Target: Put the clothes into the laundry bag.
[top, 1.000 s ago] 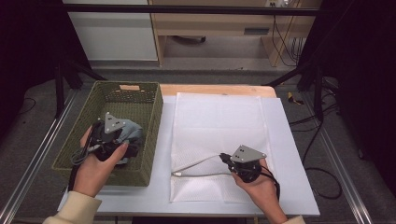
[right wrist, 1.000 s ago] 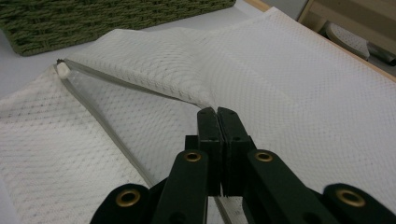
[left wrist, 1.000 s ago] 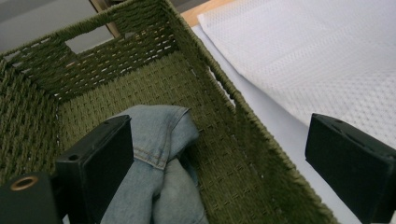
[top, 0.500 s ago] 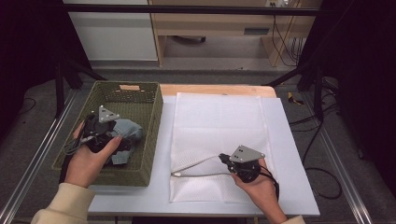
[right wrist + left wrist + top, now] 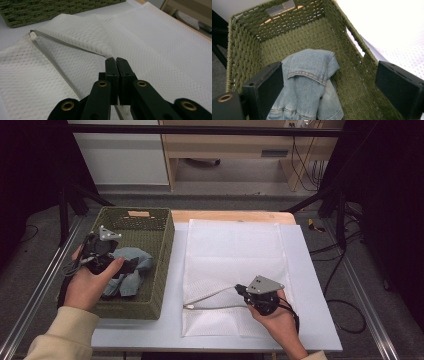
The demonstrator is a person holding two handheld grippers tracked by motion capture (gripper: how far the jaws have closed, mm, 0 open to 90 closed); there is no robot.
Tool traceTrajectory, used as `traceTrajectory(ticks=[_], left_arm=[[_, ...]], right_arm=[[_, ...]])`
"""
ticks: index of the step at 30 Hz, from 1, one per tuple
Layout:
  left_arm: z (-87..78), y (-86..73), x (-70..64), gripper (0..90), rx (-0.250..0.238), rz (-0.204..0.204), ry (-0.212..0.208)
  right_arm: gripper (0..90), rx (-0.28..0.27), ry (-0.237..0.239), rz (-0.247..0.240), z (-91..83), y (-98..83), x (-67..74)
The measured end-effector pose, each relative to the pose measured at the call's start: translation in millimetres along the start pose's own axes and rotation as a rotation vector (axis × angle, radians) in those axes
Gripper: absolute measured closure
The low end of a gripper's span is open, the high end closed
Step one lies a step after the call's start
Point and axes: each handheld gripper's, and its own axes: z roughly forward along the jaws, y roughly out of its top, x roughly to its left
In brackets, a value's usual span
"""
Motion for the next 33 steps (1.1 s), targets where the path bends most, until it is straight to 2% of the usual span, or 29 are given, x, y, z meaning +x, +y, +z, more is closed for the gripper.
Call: traceTrajectory(ticks=[4,8,12,16,19,22,27,33], left_arm=[[-4.8,6.5,4.0,8.0,-0.012,-0.010,0.010],[-4.9,9.9,8.0,7.8,-0.001,-0.014,0.023],[0.0,11.5,10.7,7.6,0.014,-0.015,0.014],[11.4,11.3,13.4,7.5,0.031,-0.019,0.010],[24.5,8.5,15.5,7.3,0.078,0.000,0.000],[34.2,5.2,18.1,7.3,0.090,-0.016,-0.009],[49.3,1.2,19.2,7.3,0.098,-0.014,-0.021],[66.4,-4.9,20.9,7.3,0.133,-0.017,-0.029]], right_arm=[[88.1,0.009,0.009,-0.003,1.5,-0.6,-0.2],[88.0,0.011,0.009,-0.005,1.8,-0.5,0.1],[88.0,0.010,0.010,-0.005,1.8,-0.6,-0.2],[88.0,0.009,0.008,-0.002,1.7,-0.7,-1.0],[87.8,0.007,0.011,-0.002,1.4,-0.9,-1.7],[87.8,0.006,0.012,0.004,1.2,-1.2,-2.3],[87.9,0.005,0.013,0.004,1.3,-0.9,-2.4],[88.0,0.000,0.012,0.008,0.8,-0.9,-4.4]])
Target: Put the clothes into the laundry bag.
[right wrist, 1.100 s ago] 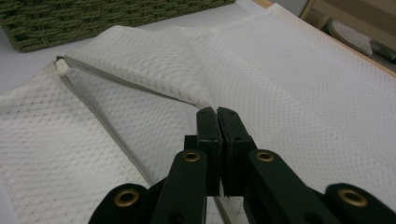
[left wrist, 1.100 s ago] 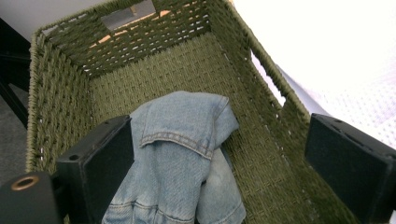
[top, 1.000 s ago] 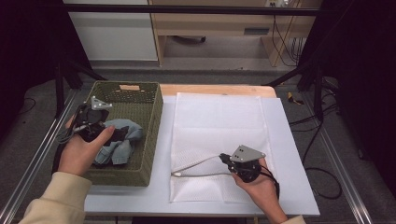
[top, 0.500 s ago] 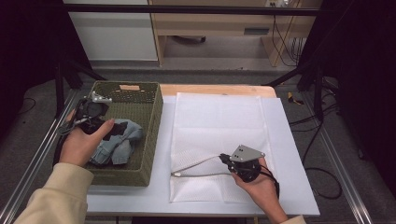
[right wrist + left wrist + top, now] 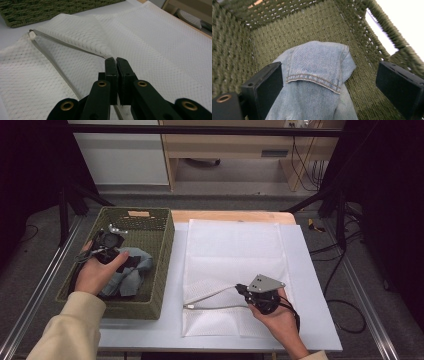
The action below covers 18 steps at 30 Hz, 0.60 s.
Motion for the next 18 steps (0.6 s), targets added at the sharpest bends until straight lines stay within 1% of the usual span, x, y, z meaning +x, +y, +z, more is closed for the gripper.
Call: traceTrajectory(ticks=[2,4,6,8,10,12,15,18], left_arm=[[5.7,-2.0,0.6,7.3,0.019,0.006,-0.005],[11.0,-4.7,1.3,7.3,0.028,0.001,-0.011],[16.5,-7.7,2.5,7.3,0.040,0.001,-0.003],[21.5,-10.4,4.3,7.3,0.036,0.001,0.004],[25.1,-12.7,6.5,7.3,0.020,-0.011,0.009],[29.3,-14.8,8.8,7.3,0.023,-0.022,-0.002],[35.2,-17.4,10.3,6.8,0.047,-0.020,-0.015],[38.5,-19.1,9.0,6.8,0.056,-0.019,-0.034]], right_arm=[[88.0,-0.001,0.001,0.000,-0.4,-0.1,-0.7],[88.0,0.000,0.000,0.001,-0.4,-0.2,-1.2],[88.0,0.002,0.001,0.004,-0.1,-0.3,-1.2],[88.0,0.003,0.001,0.000,0.2,-0.2,-1.2],[87.9,0.005,0.001,-0.001,0.4,-0.2,-1.1],[87.9,0.007,0.002,-0.002,0.6,-0.3,-1.2],[87.8,0.007,0.003,-0.003,1.2,-0.4,-1.3],[87.8,0.008,0.005,-0.003,1.1,-0.5,-1.6]])
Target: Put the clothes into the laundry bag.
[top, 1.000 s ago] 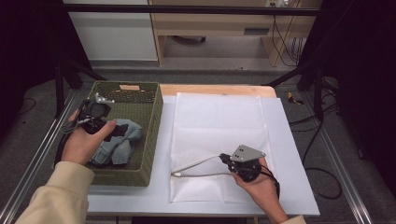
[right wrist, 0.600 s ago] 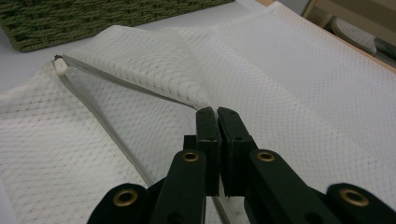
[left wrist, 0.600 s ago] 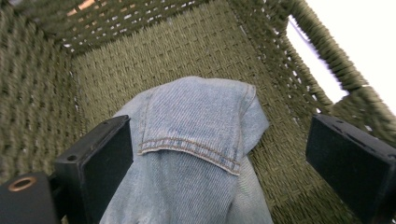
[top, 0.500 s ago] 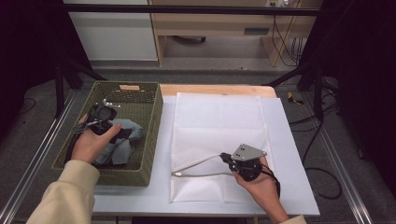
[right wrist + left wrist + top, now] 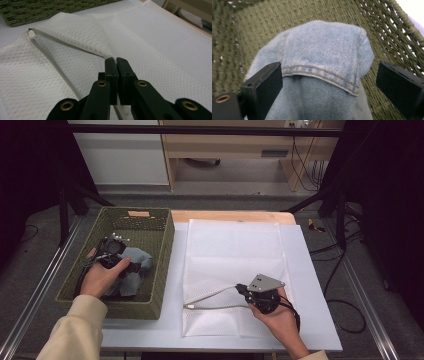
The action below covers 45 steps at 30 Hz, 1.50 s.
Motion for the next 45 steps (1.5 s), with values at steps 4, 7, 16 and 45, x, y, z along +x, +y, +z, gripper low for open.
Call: traceTrajectory(ticks=[4,7,16,45], left_arm=[[3.9,-0.8,-3.4,6.8,0.024,0.021,0.002],[7.7,-1.9,-3.4,6.7,0.034,0.038,0.033],[20.8,-9.6,2.2,3.9,0.079,0.027,0.004],[16.7,-10.7,9.9,61.4,0.115,0.030,0.006]], right_arm=[[87.6,0.003,-0.001,0.005,0.2,-0.2,-0.2],[87.4,0.009,0.003,0.001,0.7,-0.3,-0.1],[87.2,0.013,0.008,0.003,1.0,-0.5,-0.5],[88.8,0.019,0.012,-0.015,0.7,1.1,2.3]])
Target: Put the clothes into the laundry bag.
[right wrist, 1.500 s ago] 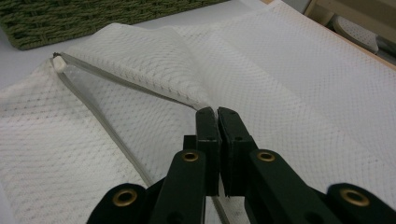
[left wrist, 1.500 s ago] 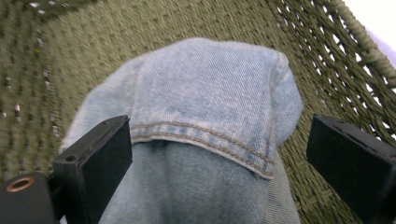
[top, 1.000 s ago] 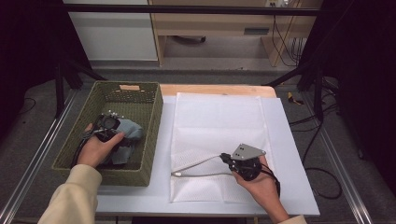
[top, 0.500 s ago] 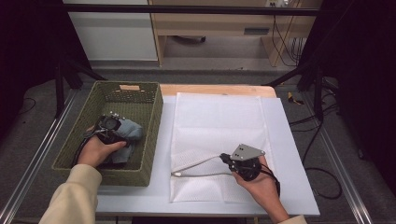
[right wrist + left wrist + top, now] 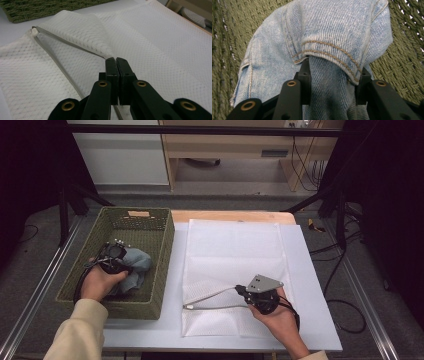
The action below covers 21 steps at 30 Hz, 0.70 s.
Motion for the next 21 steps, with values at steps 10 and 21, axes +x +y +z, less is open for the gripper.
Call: traceTrajectory(ticks=[10,21], left_arm=[[-13.2,-3.4,0.6,62.9,-0.055,-0.005,0.013],[-31.1,-6.4,-6.8,63.4,-0.125,0.004,0.035]], right_arm=[[89.0,0.002,0.006,0.000,0.3,-0.1,-0.3],[89.1,-0.002,0.012,0.004,-0.1,-0.1,-0.3]])
